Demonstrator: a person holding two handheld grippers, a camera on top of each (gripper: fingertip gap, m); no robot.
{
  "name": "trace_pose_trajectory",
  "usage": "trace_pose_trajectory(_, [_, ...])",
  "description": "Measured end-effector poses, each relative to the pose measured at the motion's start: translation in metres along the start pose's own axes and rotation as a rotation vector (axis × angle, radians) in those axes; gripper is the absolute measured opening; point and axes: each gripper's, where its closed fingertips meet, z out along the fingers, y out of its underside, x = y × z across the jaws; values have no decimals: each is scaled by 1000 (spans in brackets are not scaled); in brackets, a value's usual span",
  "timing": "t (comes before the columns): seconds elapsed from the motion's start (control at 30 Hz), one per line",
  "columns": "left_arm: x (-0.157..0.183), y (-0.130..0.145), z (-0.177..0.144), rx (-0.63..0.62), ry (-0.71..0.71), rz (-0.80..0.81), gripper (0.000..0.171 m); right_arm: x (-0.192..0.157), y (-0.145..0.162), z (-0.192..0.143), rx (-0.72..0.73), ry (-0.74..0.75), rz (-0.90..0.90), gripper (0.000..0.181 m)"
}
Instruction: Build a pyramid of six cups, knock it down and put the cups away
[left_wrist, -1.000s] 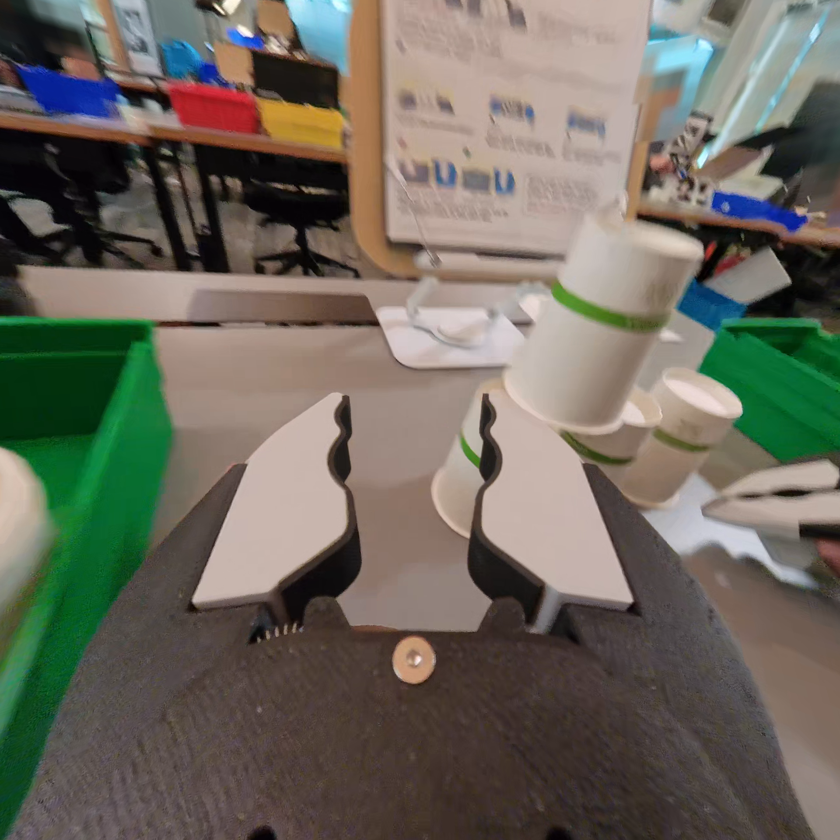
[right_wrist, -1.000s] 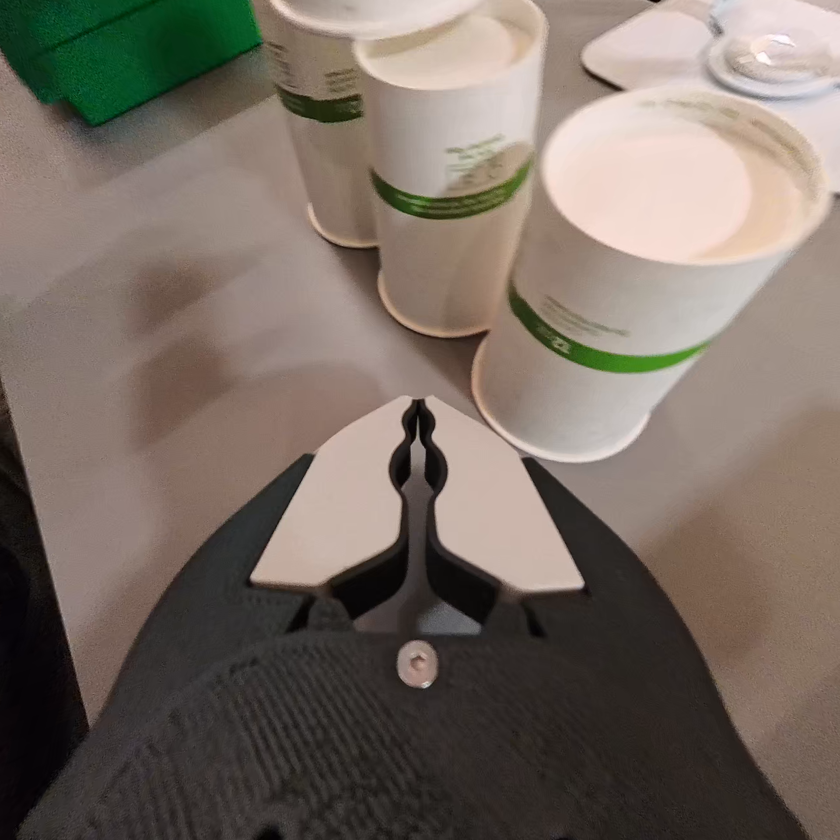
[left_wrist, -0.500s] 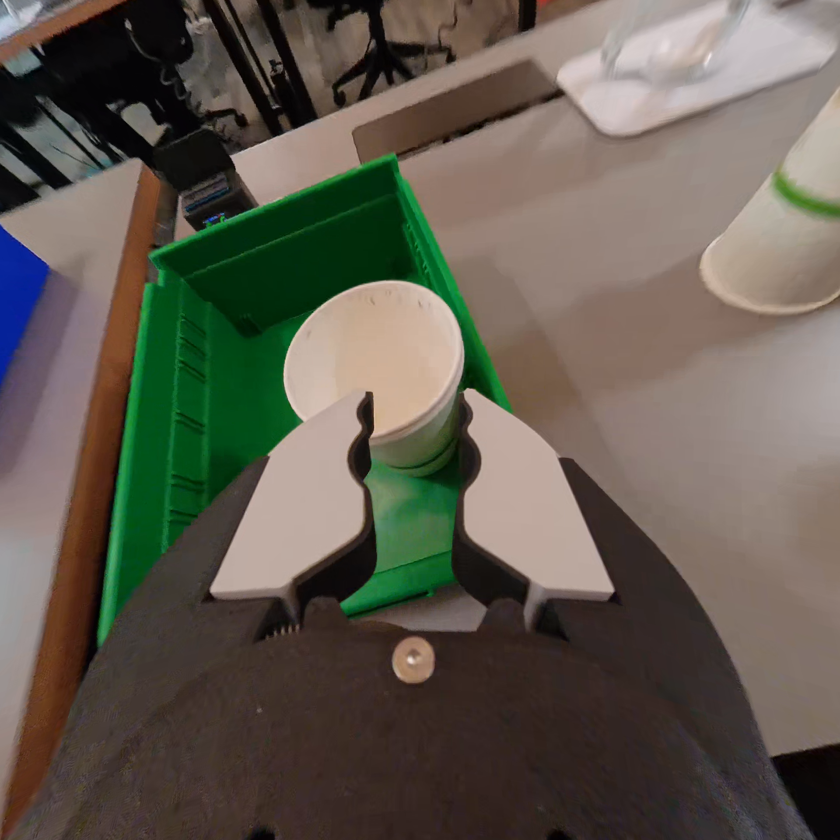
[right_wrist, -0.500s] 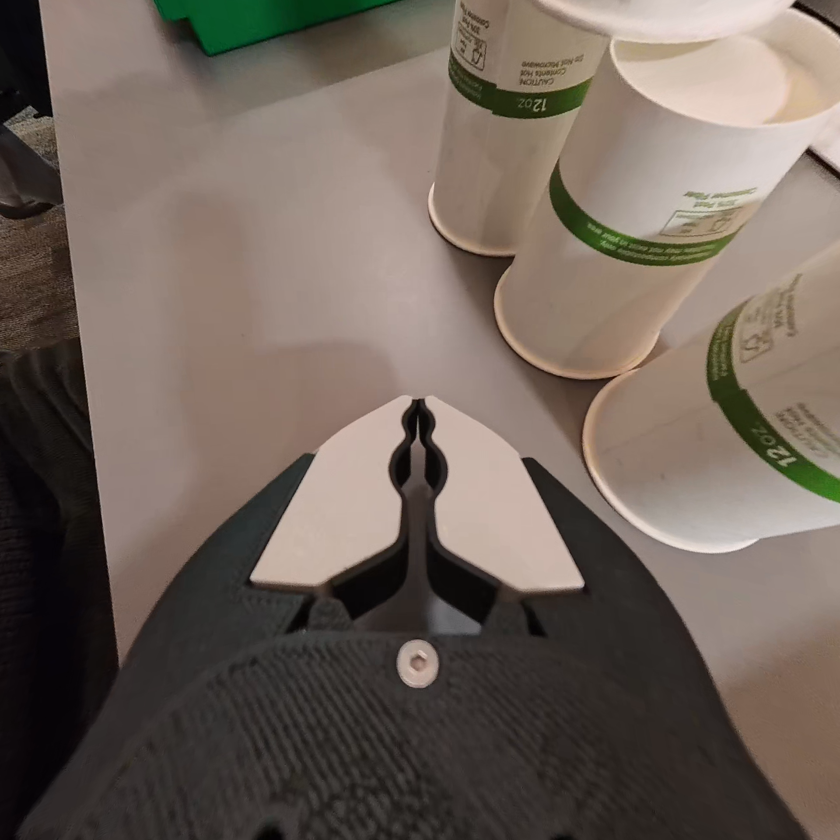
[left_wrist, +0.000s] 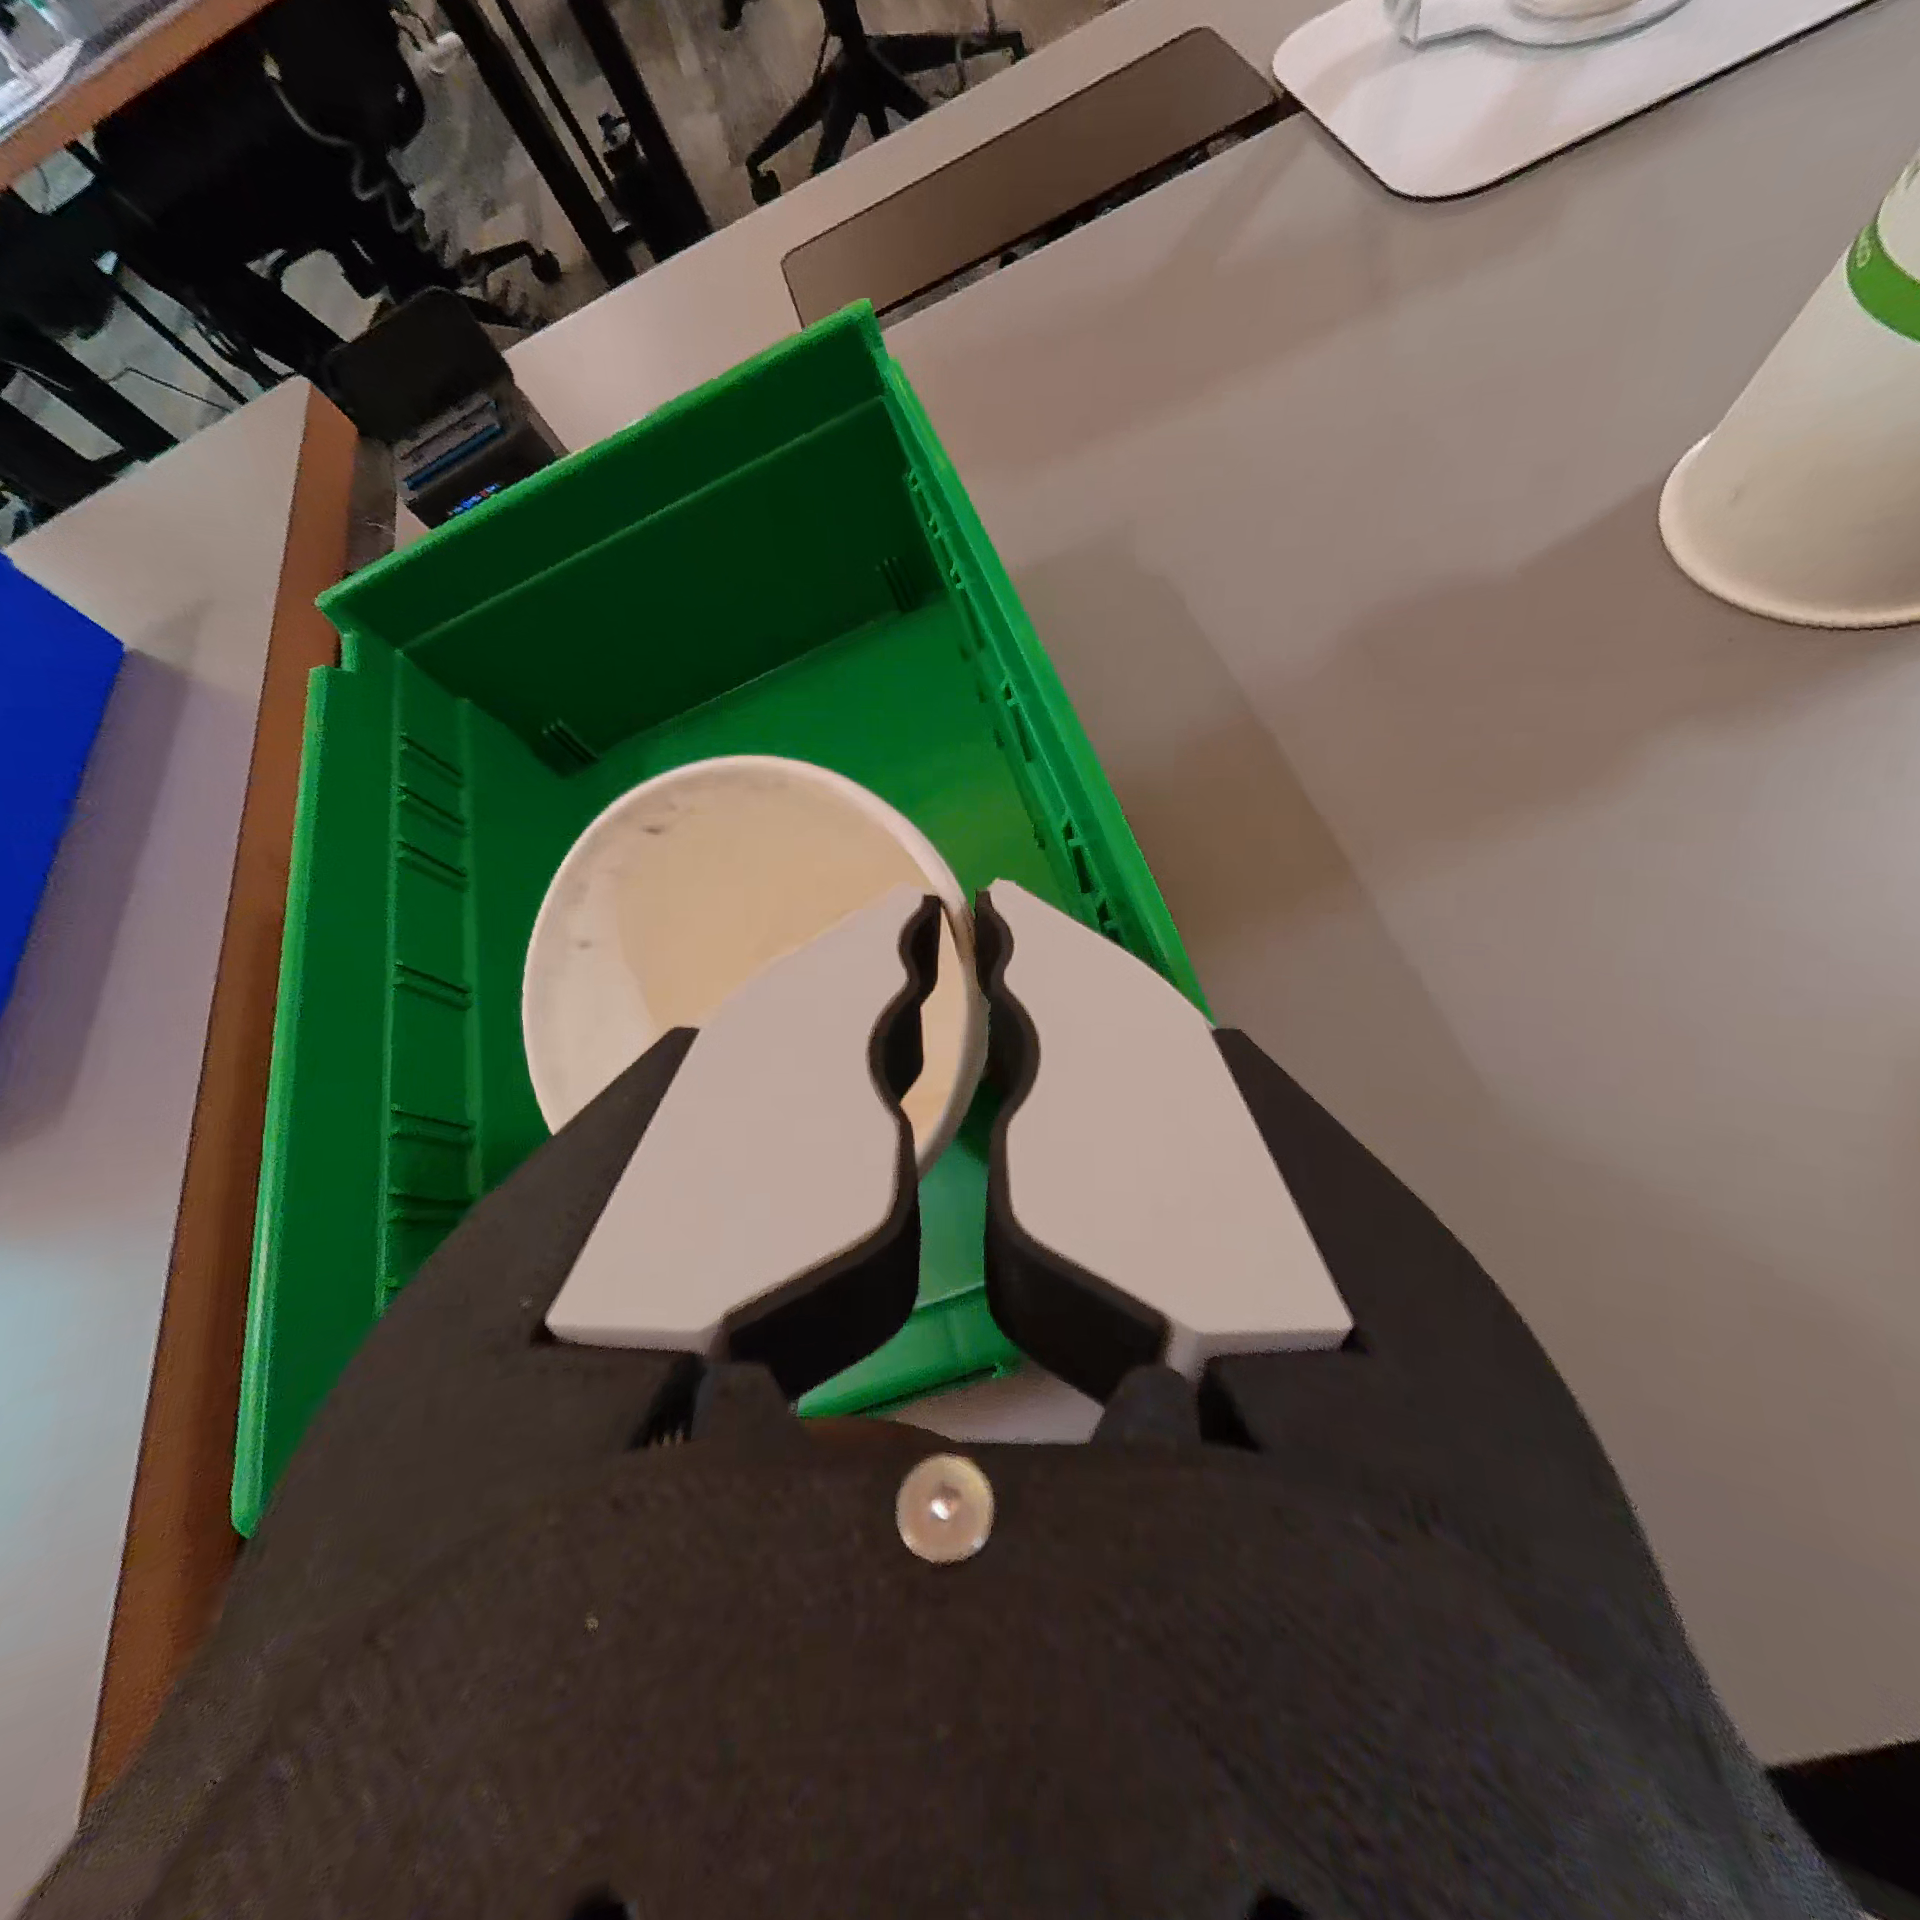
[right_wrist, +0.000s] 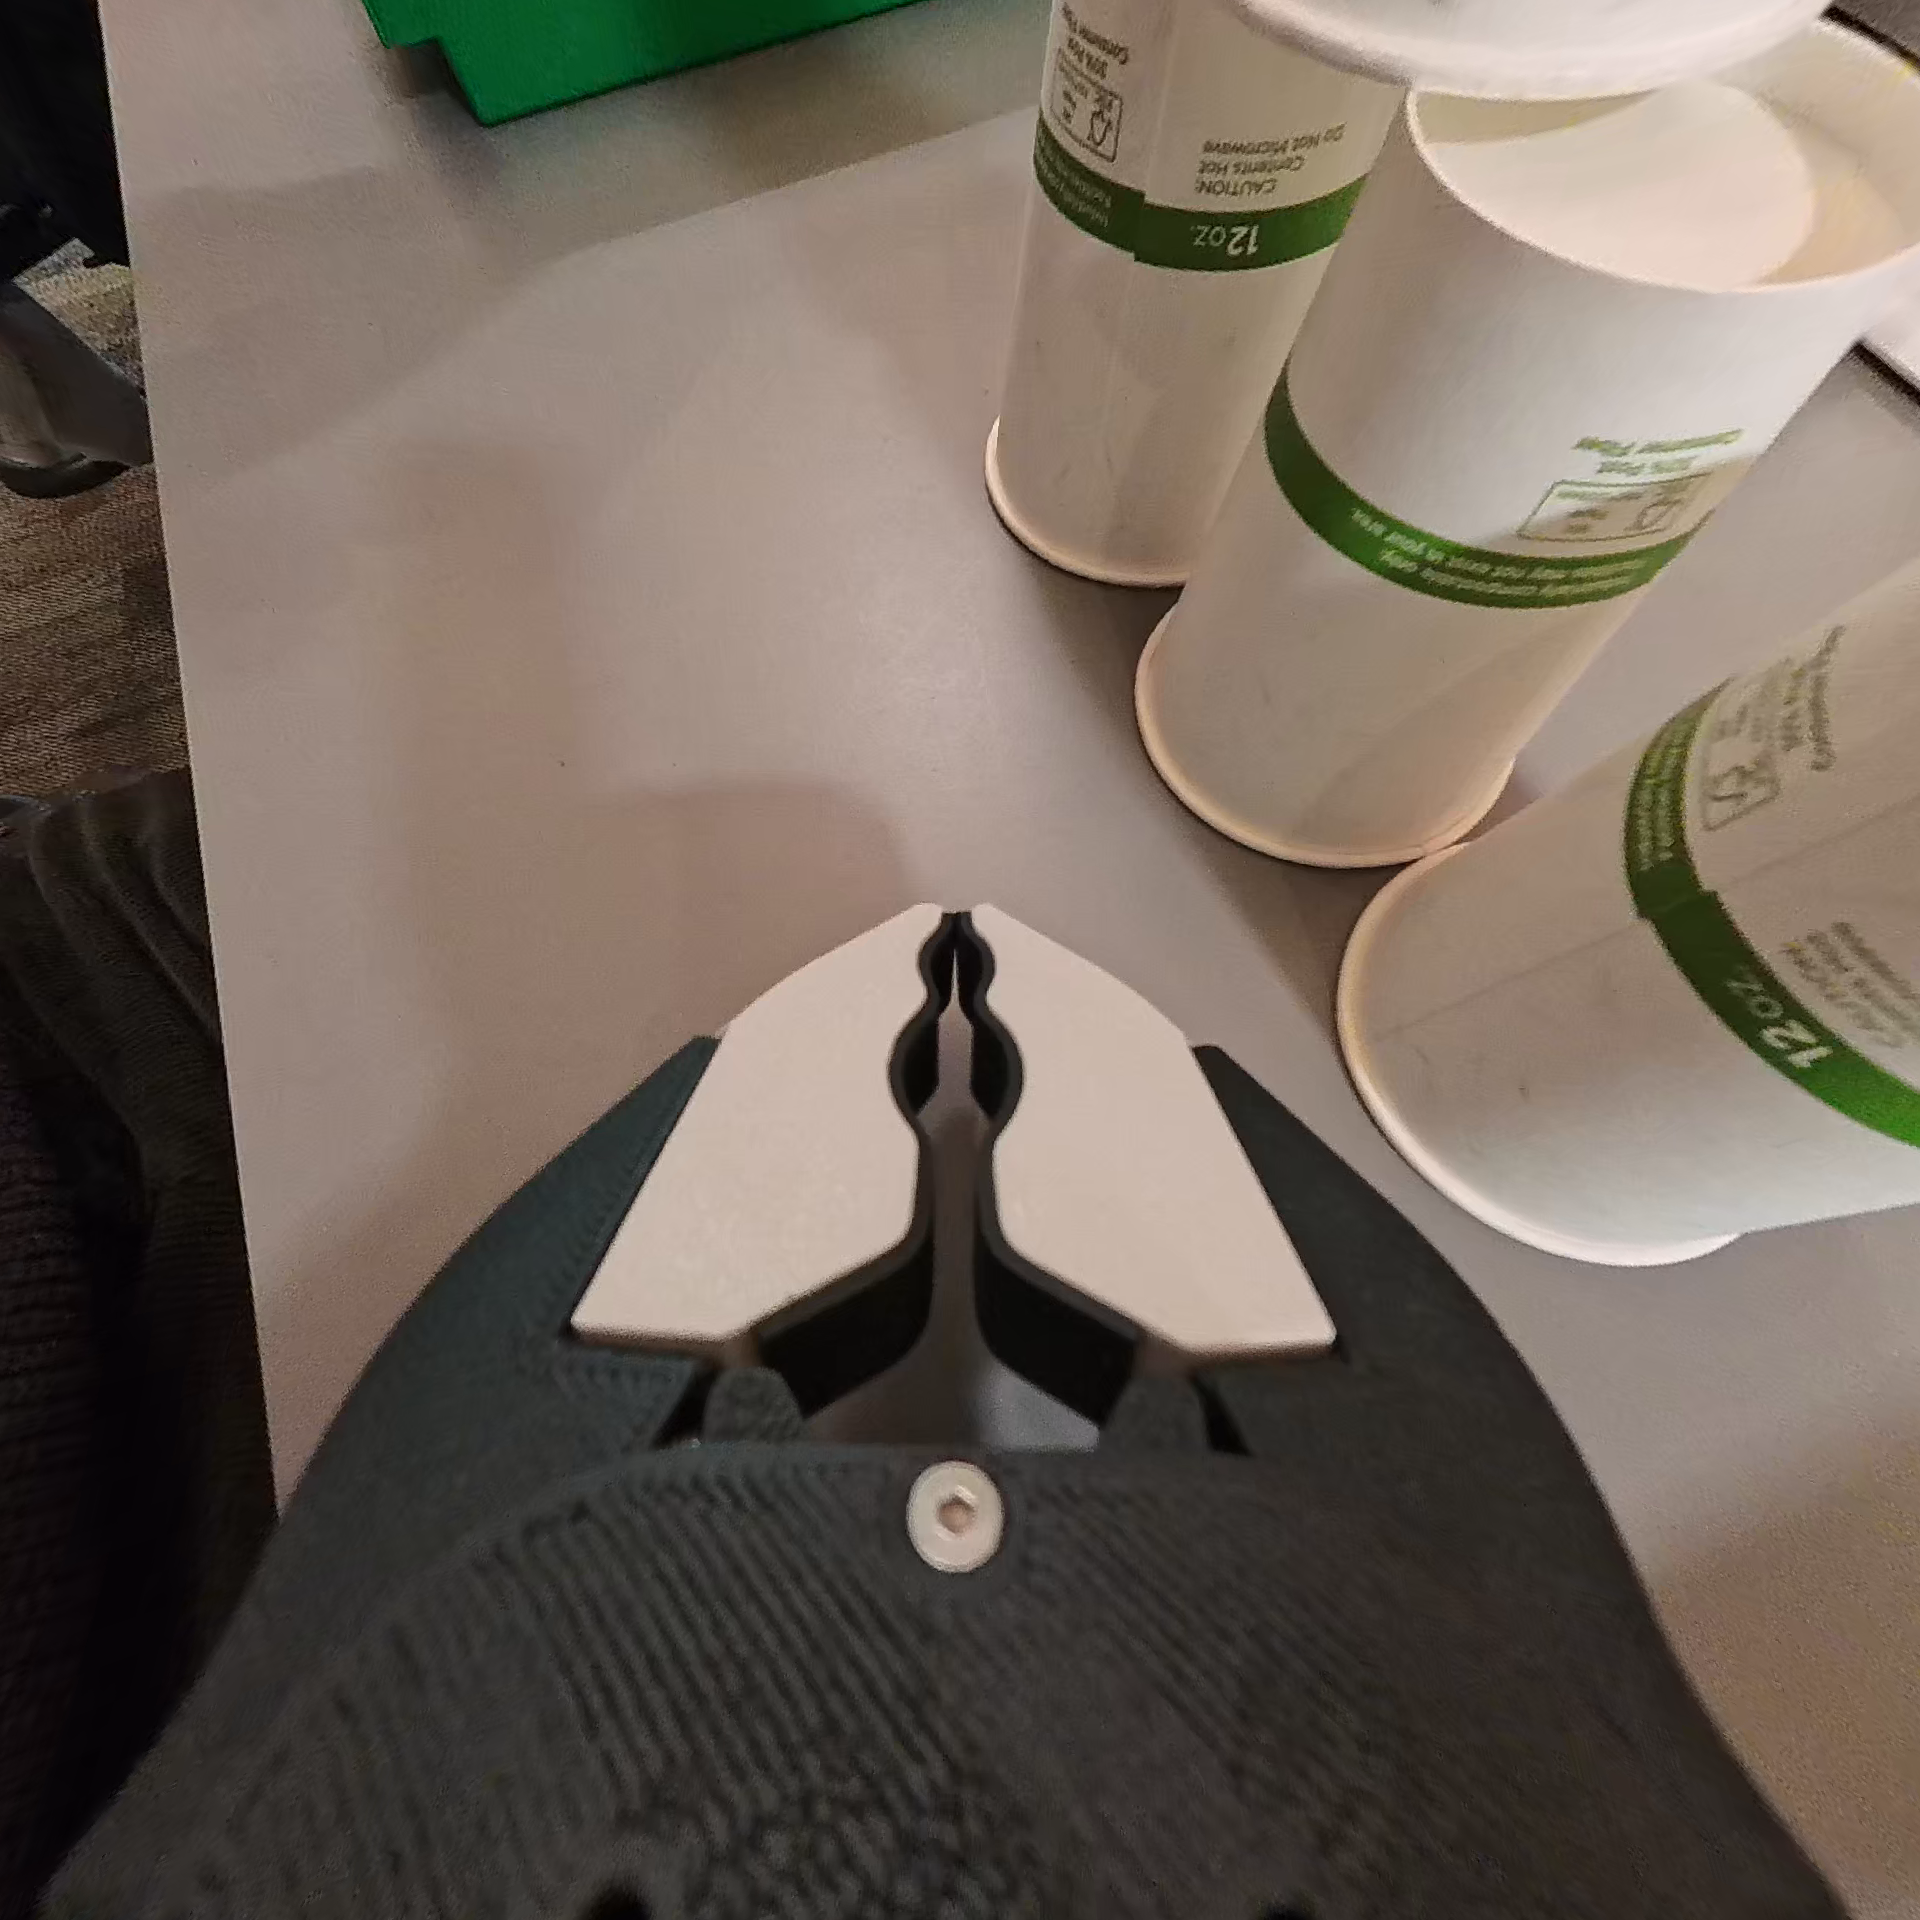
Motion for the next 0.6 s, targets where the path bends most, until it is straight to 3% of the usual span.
trace_pose_trajectory(0.47, [-6, -9, -9, 40, 52, -173, 6, -1, 2, 2, -15, -1, -8, 0])
trace_pose_trajectory(0.6, [-3, -6, -7, 24, 48, -147, 7, -2, 3, 2, -18, -2, -11, 0])
